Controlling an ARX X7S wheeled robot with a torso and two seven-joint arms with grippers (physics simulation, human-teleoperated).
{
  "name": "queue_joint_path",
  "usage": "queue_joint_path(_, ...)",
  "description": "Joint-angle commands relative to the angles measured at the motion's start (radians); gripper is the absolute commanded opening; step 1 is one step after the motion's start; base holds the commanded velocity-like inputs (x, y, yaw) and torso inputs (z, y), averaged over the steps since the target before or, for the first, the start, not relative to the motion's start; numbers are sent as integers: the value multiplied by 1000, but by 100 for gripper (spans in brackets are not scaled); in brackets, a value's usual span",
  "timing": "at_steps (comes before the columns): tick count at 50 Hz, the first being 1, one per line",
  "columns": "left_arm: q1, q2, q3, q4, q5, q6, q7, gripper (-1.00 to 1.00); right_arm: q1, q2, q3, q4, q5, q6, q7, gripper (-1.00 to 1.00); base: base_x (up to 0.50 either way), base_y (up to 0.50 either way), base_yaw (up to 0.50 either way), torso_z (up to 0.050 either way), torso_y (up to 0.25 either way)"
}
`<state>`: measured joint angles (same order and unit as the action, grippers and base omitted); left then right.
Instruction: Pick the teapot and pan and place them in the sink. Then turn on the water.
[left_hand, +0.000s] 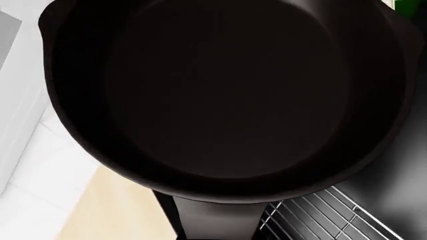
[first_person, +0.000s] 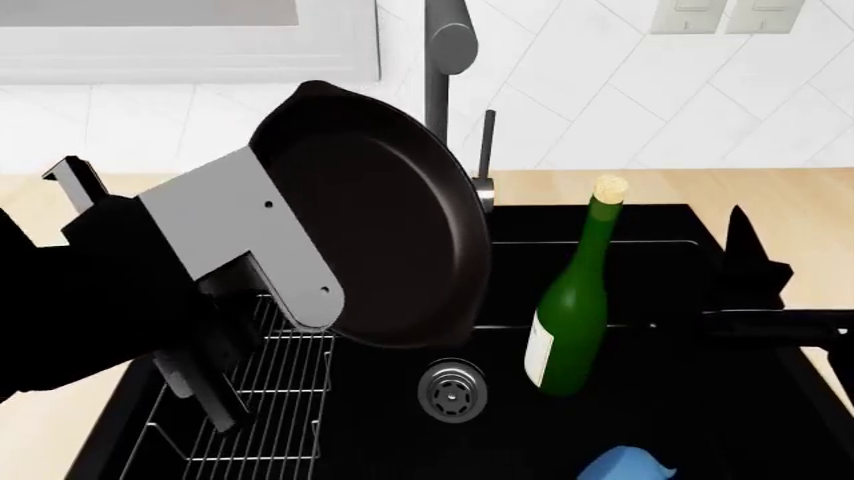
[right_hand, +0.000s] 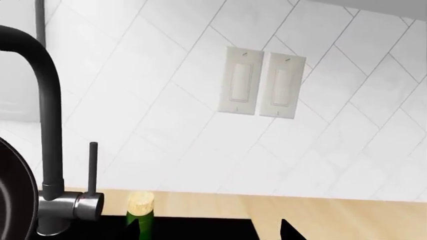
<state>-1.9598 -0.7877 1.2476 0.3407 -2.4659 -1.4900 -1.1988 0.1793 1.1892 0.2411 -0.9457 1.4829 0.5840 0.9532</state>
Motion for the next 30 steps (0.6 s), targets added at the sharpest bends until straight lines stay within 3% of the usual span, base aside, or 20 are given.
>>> queue_joint_path(1, -51, 67, 47, -49, 27, -31, 13, -100, -13, -5, 15, 2, -5, -1, -10, 100, -1, -36, -5, 0, 0)
queue_joint_path(30, -80, 213, 185, -92, 109, -51, 127, -100, -126, -61, 105, 2, -62, -1, -71, 100, 0, -10, -1, 0, 1)
